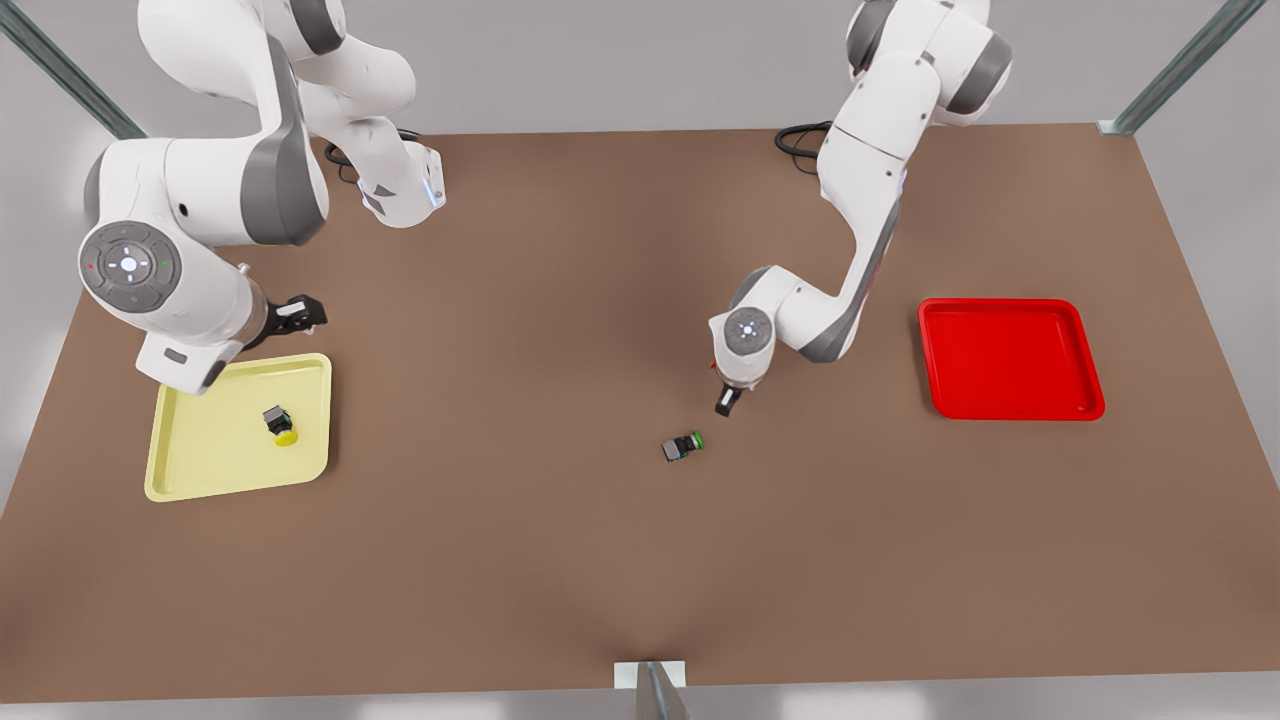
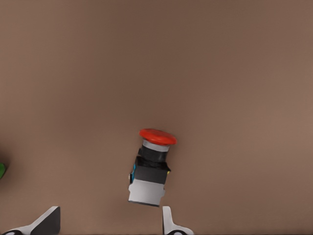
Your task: Place the switches on the corresponding trays according to their colors
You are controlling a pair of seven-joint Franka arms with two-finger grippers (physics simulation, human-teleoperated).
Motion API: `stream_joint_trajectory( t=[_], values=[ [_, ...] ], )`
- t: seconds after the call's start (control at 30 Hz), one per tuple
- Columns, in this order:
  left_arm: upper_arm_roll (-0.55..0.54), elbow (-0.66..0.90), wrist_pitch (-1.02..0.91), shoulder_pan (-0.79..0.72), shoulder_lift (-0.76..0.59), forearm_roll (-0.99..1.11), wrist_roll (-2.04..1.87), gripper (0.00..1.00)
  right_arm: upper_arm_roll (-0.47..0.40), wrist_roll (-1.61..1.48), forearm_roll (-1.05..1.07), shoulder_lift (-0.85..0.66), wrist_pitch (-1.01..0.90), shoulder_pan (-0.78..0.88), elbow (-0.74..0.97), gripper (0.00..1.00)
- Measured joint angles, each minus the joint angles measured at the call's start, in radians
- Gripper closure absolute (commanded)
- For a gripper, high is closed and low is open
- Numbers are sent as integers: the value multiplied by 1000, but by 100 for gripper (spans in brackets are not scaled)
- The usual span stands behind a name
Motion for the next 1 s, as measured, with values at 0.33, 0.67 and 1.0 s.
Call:
stream_joint_trajectory(
  t=[0.33, 0.67, 1.0],
  values=[
    [1, 11, 11, -44, 41, 5, -12, 0, 0, 0, -3, 6, -6, -10, -2, 0],
    [1, 21, 11, -49, 60, 11, 34, 0, 0, -2, -17, 11, -8, -3, -7, 0],
    [0, 22, 11, -67, 77, 6, 44, 0, -1, -2, -18, 12, -6, -7, -20, 0]
  ],
)
